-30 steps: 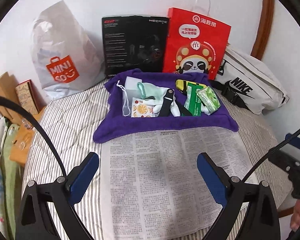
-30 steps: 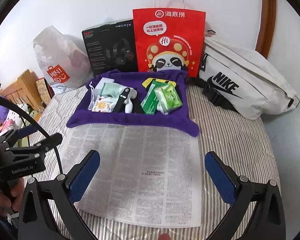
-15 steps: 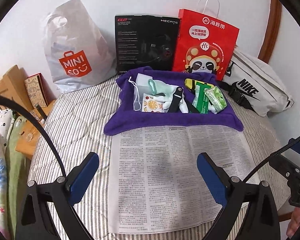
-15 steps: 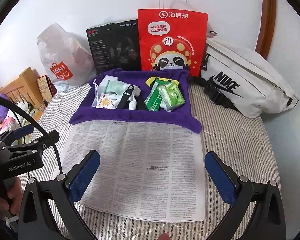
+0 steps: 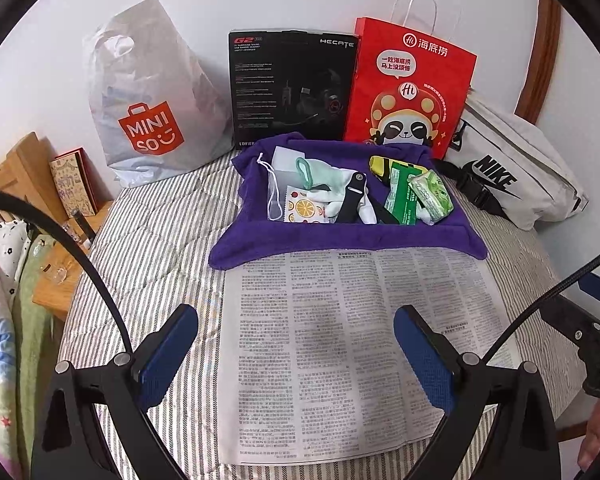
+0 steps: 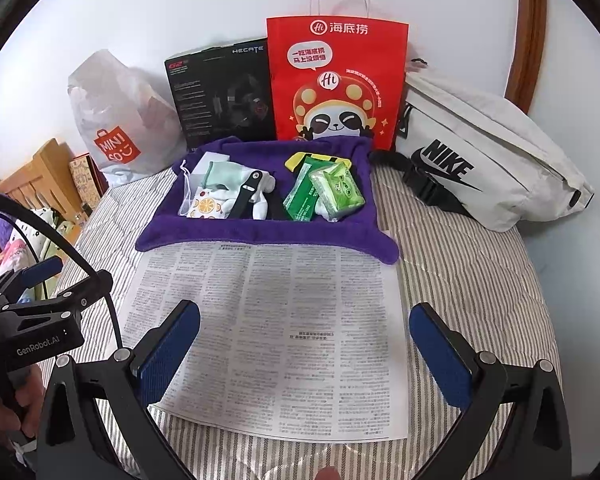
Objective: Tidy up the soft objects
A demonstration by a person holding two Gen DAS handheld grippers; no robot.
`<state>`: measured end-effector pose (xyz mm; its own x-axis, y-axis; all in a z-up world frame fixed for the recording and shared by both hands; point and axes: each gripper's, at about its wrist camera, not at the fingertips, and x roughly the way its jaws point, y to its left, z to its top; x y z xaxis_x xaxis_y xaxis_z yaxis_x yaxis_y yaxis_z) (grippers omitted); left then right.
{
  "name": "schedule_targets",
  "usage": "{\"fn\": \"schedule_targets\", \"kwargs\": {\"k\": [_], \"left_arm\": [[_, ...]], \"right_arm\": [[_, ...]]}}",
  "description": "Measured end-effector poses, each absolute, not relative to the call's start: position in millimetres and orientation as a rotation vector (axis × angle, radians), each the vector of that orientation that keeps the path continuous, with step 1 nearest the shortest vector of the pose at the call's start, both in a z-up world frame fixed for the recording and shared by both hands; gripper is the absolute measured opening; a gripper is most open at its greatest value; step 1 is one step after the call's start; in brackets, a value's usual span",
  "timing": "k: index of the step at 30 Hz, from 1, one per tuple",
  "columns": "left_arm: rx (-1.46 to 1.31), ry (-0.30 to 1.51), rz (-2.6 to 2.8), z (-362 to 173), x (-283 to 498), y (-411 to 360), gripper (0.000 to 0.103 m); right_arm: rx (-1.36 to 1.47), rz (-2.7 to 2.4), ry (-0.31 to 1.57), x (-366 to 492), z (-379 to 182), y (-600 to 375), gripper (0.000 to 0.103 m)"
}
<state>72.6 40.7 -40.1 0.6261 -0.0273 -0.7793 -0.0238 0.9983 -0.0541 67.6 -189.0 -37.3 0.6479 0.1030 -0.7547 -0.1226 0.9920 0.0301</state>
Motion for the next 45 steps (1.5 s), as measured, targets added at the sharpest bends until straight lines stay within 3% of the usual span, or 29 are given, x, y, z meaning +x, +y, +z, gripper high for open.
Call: {"fn": "schedule_targets", "kwargs": {"k": [45], "left_arm": [[-0.054, 0.896, -0.017, -38.4, 71.8, 40.8, 0.099]], "right_arm": [[-0.031, 0.128, 0.857, 64.8, -35.5, -187.9, 0.103]]}}
